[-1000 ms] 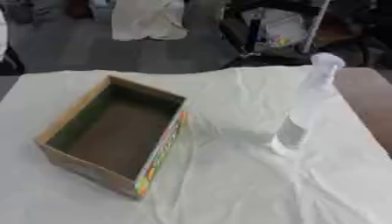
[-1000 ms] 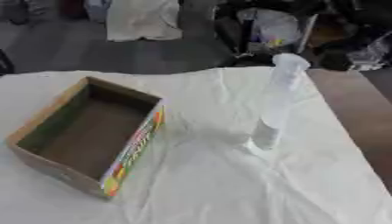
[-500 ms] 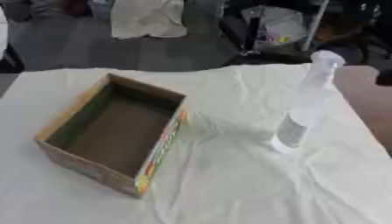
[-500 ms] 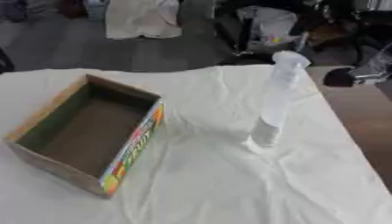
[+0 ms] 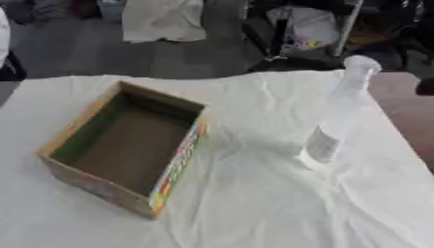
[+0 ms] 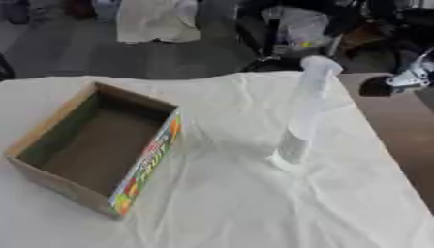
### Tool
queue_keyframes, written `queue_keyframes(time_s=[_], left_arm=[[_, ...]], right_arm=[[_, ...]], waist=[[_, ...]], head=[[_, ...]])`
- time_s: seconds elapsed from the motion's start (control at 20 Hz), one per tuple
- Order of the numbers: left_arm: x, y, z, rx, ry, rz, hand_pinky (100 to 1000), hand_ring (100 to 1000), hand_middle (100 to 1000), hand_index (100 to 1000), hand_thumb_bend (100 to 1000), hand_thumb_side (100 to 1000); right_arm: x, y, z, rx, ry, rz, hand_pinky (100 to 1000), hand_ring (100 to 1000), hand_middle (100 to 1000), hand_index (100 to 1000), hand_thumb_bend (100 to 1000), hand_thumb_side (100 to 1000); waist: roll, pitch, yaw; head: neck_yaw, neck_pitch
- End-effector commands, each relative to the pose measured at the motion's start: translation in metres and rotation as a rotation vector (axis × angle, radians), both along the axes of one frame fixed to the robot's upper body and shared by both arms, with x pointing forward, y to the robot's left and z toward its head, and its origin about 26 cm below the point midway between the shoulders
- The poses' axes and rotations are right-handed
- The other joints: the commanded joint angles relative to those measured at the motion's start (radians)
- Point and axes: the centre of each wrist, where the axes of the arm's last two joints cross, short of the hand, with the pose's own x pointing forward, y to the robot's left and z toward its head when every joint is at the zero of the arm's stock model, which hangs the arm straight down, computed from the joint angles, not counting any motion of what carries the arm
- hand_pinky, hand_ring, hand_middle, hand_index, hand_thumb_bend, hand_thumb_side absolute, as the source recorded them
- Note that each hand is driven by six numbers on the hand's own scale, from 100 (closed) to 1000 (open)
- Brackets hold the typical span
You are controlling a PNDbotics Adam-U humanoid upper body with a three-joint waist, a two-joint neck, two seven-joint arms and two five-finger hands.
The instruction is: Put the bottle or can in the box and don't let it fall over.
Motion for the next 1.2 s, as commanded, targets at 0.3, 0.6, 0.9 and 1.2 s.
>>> queue_keyframes(time_s=[0.3, 0.6, 0.9, 1.2], left_arm=[[-0.001, -0.001, 0.011, 0.038, -0.019, -0.019, 710, 815, 823, 838, 487, 760], [-0.001, -0.002, 0.011, 0.038, -0.017, -0.024, 710, 816, 823, 837, 484, 762], [0.0, -0.003, 0.011, 0.037, -0.015, -0.027, 709, 816, 823, 837, 480, 763], [0.0, -0.004, 0.011, 0.036, -0.015, -0.027, 709, 816, 824, 837, 477, 764]], right_arm=[[0.008, -0.012, 0.01, 0.034, -0.017, -0.122, 849, 853, 821, 857, 524, 465], [0.025, -0.014, 0.004, 0.047, 0.019, -0.162, 846, 852, 821, 856, 532, 464], [0.039, -0.013, -0.001, 0.061, 0.047, -0.176, 843, 851, 819, 854, 537, 463], [0.047, -0.017, -0.004, 0.065, 0.061, -0.203, 842, 850, 818, 853, 540, 461]], waist=[[0.004, -0.015, 0.007], [0.006, -0.011, 0.013], [0.007, -0.008, 0.015], [0.009, -0.005, 0.015]], head=[[-0.014, 0.001], [-0.03, -0.007], [-0.06, -0.043], [-0.084, -0.056]])
